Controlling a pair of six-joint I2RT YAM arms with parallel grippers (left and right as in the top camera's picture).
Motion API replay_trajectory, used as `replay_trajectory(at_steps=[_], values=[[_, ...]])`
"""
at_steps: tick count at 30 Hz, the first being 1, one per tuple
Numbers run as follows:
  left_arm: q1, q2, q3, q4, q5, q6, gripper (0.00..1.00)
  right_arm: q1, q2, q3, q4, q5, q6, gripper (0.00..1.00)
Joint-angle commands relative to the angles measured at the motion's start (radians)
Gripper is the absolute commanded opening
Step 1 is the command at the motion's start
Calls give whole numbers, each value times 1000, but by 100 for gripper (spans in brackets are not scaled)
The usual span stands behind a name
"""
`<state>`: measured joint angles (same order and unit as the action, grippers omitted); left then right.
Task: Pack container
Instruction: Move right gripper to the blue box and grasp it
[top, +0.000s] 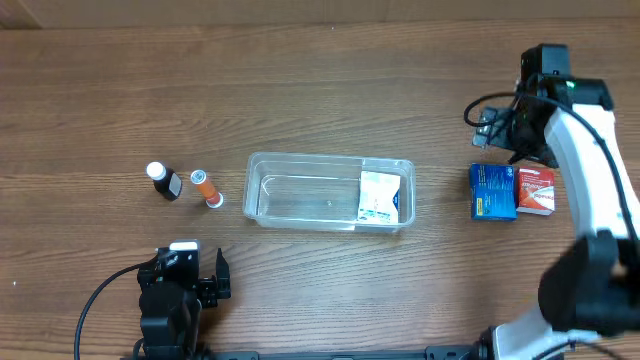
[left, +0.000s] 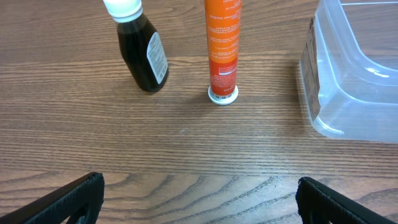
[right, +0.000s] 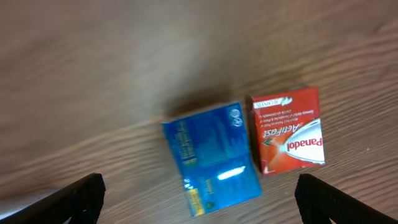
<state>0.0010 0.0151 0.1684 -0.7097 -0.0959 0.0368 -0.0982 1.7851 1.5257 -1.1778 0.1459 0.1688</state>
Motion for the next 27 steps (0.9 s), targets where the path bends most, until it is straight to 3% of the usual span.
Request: replay_trajectory(at_steps=[1, 7, 20, 27], values=[[6, -11, -5, 3, 11, 19, 100, -14, 84, -11, -16, 10, -66, 100], [6, -11, -5, 3, 11, 19, 100, -14, 146, -64, -61, -60, -95, 100], [6, -11, -5, 3, 11, 19, 100, -16, 149, -244, 166, -38, -61, 100], [6, -11, -5, 3, 11, 19, 100, -15, 151, -251, 177, -27, -60, 98]])
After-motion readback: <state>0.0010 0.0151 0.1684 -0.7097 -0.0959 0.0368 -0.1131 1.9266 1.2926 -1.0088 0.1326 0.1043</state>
